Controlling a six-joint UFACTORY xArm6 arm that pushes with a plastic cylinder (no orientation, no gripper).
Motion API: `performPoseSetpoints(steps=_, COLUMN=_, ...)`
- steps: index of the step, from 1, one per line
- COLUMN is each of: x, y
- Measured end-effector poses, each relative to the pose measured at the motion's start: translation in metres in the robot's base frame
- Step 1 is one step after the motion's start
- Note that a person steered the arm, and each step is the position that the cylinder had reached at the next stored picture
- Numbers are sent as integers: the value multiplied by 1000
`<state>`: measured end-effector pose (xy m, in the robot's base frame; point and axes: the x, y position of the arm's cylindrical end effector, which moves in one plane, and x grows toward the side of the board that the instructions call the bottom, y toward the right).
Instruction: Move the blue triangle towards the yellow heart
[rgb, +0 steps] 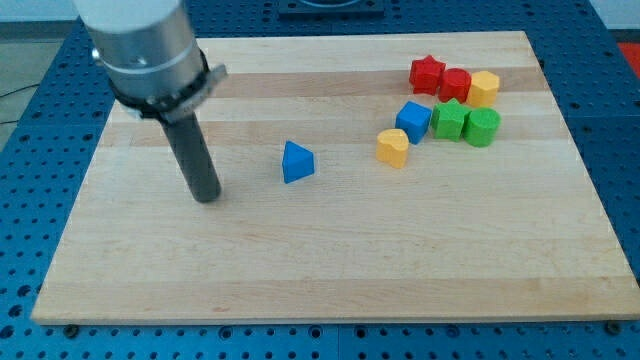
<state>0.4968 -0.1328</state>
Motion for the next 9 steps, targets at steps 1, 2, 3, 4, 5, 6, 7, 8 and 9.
performPoseSetpoints(steps=1, x=7, y=25)
performPoseSetpoints(steps=2, x=6, y=25)
performPoseSetpoints(steps=3, x=6, y=31)
performPoseSetpoints(steps=4, x=3, y=66)
performPoseSetpoints(steps=5, x=0, y=108)
performPoseSetpoints(steps=6, x=-9, y=139)
performPoseSetpoints(steps=7, x=-26, y=104)
performPoseSetpoints(steps=8, x=-27, y=44)
performPoseSetpoints(steps=9, x=-49, y=30)
